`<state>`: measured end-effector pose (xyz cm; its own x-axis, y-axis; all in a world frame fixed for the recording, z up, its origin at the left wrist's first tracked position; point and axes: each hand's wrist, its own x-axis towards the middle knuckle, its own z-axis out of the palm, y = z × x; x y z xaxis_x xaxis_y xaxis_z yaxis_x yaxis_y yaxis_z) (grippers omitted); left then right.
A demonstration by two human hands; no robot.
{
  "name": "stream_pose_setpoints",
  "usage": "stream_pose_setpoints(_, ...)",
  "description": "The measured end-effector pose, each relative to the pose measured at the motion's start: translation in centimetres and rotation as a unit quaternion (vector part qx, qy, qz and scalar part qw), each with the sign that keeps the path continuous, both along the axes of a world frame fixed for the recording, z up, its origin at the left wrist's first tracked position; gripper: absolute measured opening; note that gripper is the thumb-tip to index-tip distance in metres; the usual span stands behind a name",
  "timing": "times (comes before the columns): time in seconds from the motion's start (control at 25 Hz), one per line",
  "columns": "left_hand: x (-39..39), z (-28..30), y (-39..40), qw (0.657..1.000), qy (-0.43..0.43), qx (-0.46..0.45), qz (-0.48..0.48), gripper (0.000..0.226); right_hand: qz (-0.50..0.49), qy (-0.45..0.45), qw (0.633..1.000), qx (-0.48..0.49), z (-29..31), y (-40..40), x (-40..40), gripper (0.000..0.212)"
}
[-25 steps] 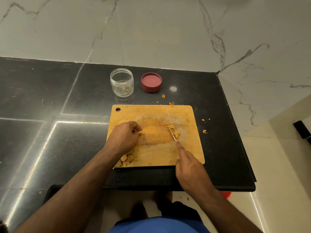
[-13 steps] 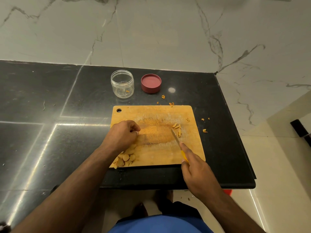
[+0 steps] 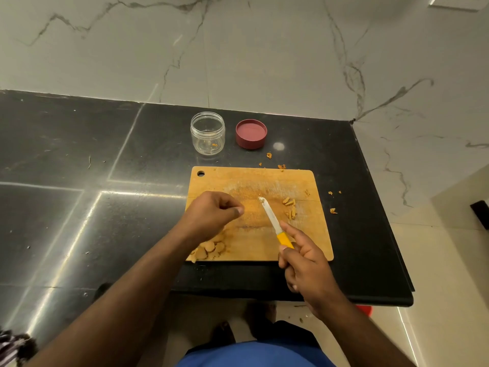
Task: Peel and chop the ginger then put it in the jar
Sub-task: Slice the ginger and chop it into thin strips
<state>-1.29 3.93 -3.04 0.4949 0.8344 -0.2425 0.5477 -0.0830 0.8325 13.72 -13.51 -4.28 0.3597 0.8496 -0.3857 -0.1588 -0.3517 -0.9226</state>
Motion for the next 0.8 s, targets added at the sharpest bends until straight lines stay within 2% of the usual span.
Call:
stream_pose_setpoints(0.12,1.5,0.5,-1.2,0.982,-0.104,-0.150,0.050,0.017,-0.006,0.019,0.999,0.030,0.8,0.6,-0.6,0.047)
stream_pose_setpoints(0.2,2.1,0.3,-1.6,0.955,-0.143,-0.253,0.062,0.024,-0.004,0.027,0.999,0.040,0.9,0.8,-1.1,0.047)
stream_pose_setpoints(0.28,2.6,-0.1,-1.7,0.926,-0.186,-0.321,0.072,0.021,-0.001,0.035,0.998,0.047,1.0,0.9,-1.5,0.047)
stream_pose_setpoints(0.44,3.4,-0.8,-1.8,0.893,-0.245,-0.357,0.122,0.021,0.000,0.039,0.998,0.054,1.1,1.4,-2.0,0.046)
stream_pose_setpoints(0.8,3.8,-1.2,-0.3,0.871,-0.284,-0.343,0.206,0.016,0.013,0.037,0.998,0.045,1.0,1.7,-2.0,0.046)
